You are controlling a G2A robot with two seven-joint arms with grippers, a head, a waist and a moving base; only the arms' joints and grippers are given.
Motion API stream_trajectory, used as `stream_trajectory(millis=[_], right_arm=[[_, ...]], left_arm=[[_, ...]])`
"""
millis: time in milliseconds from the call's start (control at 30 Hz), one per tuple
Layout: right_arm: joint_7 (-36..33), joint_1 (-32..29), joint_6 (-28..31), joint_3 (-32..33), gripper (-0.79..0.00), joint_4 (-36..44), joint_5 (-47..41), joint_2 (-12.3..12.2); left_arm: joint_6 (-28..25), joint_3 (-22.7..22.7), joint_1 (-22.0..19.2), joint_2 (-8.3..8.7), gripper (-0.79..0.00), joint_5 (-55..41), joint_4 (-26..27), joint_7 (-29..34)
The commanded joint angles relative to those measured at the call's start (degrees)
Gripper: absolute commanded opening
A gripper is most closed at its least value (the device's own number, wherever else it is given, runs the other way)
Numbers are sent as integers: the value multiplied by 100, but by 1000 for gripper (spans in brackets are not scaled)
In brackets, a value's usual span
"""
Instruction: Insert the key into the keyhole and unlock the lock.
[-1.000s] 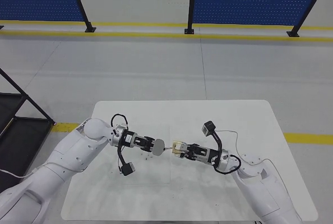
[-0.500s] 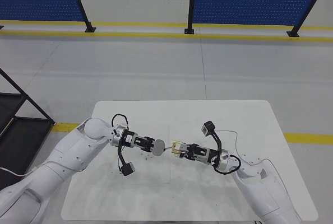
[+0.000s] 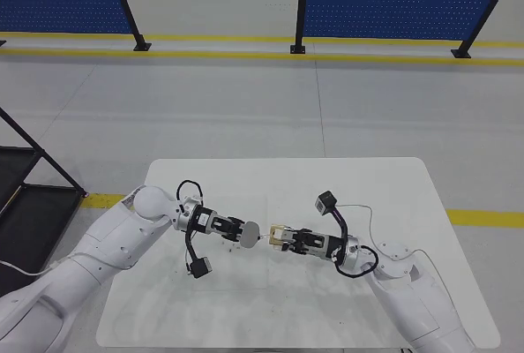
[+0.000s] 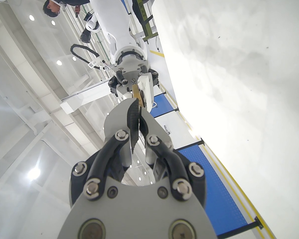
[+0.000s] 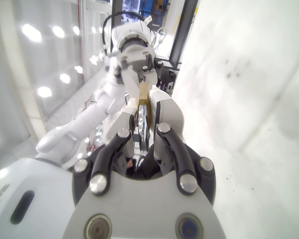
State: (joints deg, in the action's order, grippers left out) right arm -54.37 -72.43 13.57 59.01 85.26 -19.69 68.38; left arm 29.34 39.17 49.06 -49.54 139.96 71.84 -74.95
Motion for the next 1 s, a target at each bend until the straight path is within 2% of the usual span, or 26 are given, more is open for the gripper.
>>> stream_trajectory(millis=[0, 967], right_arm=[[-31, 7, 14, -7, -785, 3, 18, -4], [-34, 48, 97, -147, -785, 62, 115, -22]], left_arm=[[-7, -20, -14, 3, -785, -30, 0, -7], [3, -288, -180, -48, -785, -180, -164, 3]])
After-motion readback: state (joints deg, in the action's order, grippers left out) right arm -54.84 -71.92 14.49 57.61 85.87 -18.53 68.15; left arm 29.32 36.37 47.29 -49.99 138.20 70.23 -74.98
